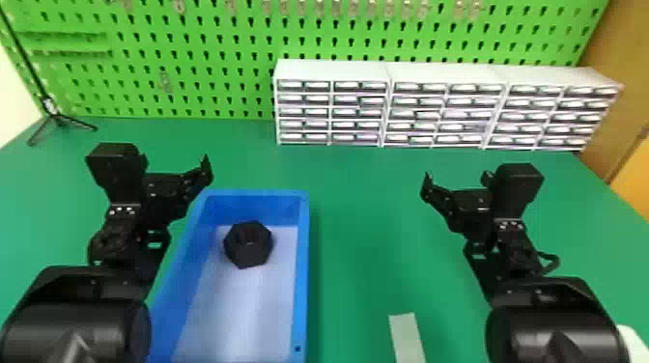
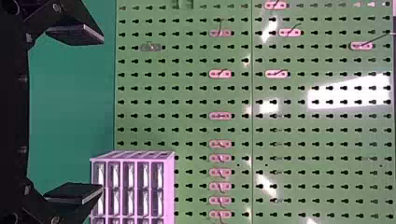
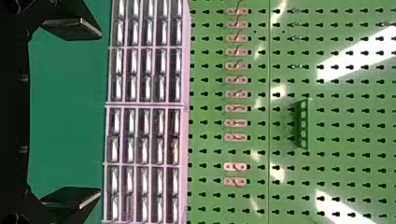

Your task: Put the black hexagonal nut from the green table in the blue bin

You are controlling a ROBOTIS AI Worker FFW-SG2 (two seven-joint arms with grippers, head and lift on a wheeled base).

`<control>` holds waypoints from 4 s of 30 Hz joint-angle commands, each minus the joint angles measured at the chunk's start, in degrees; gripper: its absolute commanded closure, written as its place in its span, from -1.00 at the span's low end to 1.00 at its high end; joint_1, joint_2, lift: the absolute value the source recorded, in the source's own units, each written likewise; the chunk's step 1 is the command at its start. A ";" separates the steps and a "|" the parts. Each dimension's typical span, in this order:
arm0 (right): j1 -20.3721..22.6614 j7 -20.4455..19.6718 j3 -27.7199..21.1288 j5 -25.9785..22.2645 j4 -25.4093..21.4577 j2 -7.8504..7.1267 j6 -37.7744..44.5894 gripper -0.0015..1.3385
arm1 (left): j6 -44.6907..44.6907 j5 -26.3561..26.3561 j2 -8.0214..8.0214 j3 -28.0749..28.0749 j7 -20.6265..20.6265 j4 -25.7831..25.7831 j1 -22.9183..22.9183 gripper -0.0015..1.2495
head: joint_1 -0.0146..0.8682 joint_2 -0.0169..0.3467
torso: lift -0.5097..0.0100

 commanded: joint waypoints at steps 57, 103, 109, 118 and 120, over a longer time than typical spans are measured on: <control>-0.08 0.00 0.41 -0.61 0.00 -0.53 0.77 -0.82 | 0.00 0.00 -0.02 0.34 0.00 0.00 0.19 -0.74 | 0.59 -0.76 | 0.59; -0.35 0.00 0.50 -1.41 0.00 -0.89 0.77 -0.82 | 0.09 0.44 -0.02 0.34 0.00 0.09 0.36 -0.74 | 0.59 -0.76 | 0.59; -0.35 0.00 0.15 -1.41 0.00 -0.80 0.77 -0.82 | 0.09 0.70 -0.02 0.25 0.00 0.09 0.36 -0.74 | 0.59 -0.76 | 0.59; -0.26 0.00 0.33 -1.58 -0.18 -0.89 0.77 -0.82 | 0.09 0.70 -0.02 0.52 0.00 0.09 0.63 -0.74 | 0.59 -0.76 | 0.59; -0.26 0.00 0.33 -1.58 -0.18 -0.89 0.77 -0.82 | 0.09 0.79 0.07 0.69 0.00 0.09 0.63 -0.74 | 0.59 -0.76 | 0.59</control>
